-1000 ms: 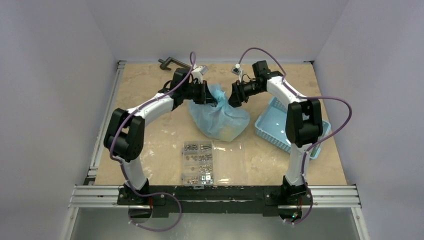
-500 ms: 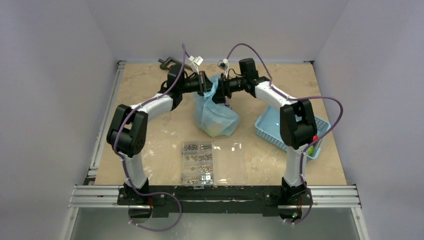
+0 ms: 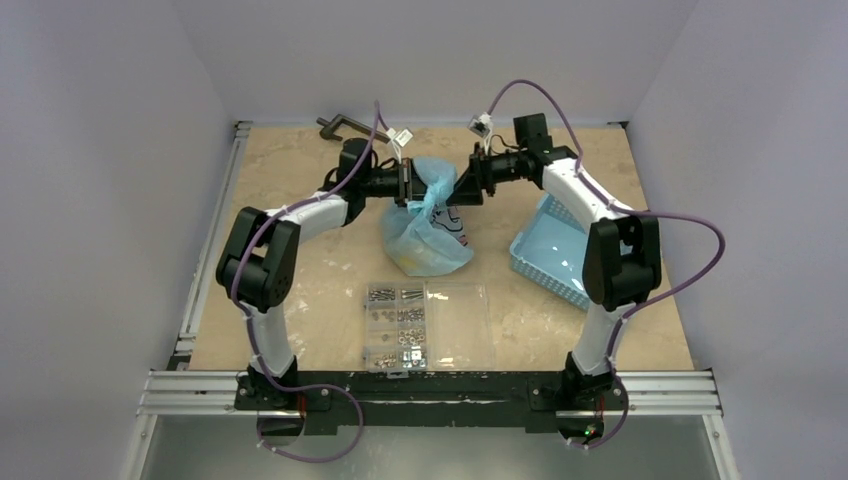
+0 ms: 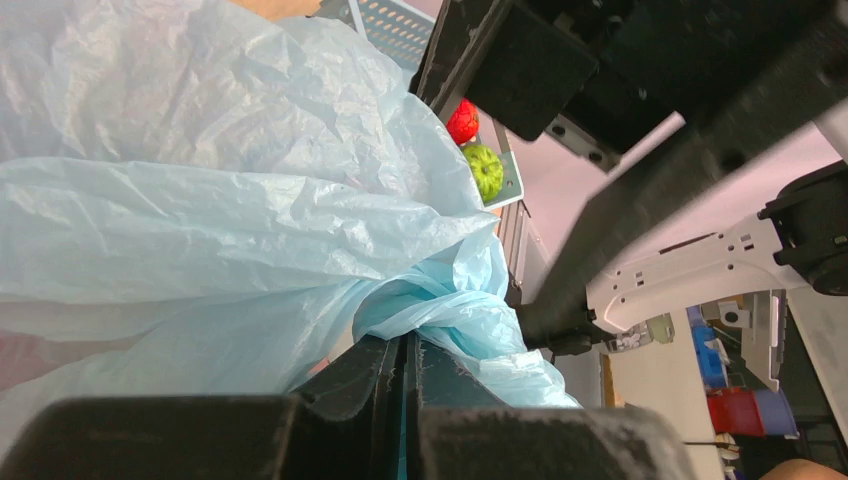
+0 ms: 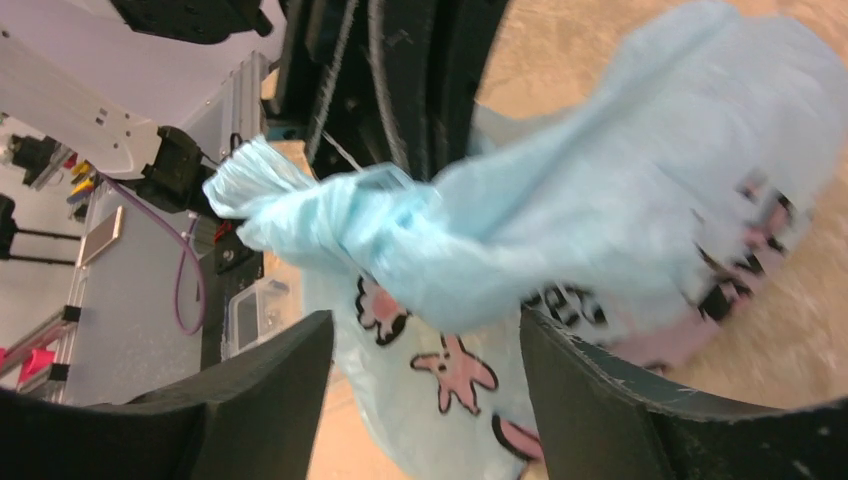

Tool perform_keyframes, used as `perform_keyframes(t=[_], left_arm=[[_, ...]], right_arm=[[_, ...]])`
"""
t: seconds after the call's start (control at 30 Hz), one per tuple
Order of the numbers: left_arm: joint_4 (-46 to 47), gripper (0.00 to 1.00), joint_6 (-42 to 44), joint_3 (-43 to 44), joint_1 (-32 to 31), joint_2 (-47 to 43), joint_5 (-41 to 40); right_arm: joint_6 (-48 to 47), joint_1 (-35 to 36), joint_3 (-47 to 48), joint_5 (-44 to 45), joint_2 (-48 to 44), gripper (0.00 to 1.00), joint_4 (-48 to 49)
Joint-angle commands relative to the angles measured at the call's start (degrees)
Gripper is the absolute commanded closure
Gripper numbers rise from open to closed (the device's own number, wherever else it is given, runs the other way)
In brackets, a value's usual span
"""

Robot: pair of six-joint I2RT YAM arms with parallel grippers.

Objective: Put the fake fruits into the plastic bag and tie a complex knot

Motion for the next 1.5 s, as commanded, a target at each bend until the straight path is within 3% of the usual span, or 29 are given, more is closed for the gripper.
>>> perform_keyframes(t=[0.0,0.17,0.27,0.47,0.53,0.57,0.63,0.73,0.83,1.17,1.33,1.4,1.47], left_arm=[[0.8,1.00,0.3,-0.7,-0.1,0.4,2.4],[0.7,1.00,0.0,-0.8,-0.2,0.1,3.0],[0.3,1.00,0.0,-1.0,-0.4,0.1,3.1],[3.1,1.00,-2.1,-0.7,-0.5,0.1,3.0],[2.3,1.00,-0.7,-0.5,-0.5,0.1,3.1],[1.2,1.00,0.3,-0.3,-0.7,0.0,3.1],[-0.8,1.00,1.7,-0.2,-0.9,-0.1,3.0],[-1.4,1.00,2.3,-0.6,-1.2,0.0,3.0],[-2.5,1.00,3.3,-0.9,-1.1,0.0,3.1],[-9.2,1.00,8.0,2.2,-2.8,2.6,2.6],[-4.6,1.00,4.2,3.6,-2.8,3.9,2.9],[-2.5,1.00,2.4,3.5,-2.4,3.9,2.9],[-1.6,1.00,1.8,3.4,-2.1,3.8,3.1]], right_arm=[[-8.8,-2.4,1.2,-0.9,-1.5,0.39,-11.9],[-5.4,-2.0,-0.9,-0.3,-1.4,0.68,-8.0],[-0.2,-0.8,-1.8,-0.5,-1.7,0.77,-0.9],[-1.0,1.9,-1.2,-0.1,-0.6,0.65,-1.0],[-2.1,1.9,-1.7,0.0,-0.5,0.54,-2.0],[-1.6,1.9,-1.9,-0.1,-0.5,0.54,-1.3],[2.5,2.0,-2.6,-0.1,-0.7,0.64,4.2],[9.1,2.1,-2.1,0.9,-0.9,0.88,12.2],[10.9,2.1,-0.9,1.2,-1.1,1.00,14.2],[21.0,2.8,-4.7,1.5,-2.5,1.00,27.1],[17.6,2.8,-7.3,-0.8,-4.7,0.99,23.1],[12.7,1.8,-6.6,-1.2,-5.2,0.78,16.0],[10.1,-0.2,-5.9,-1.3,-5.8,0.65,11.2]])
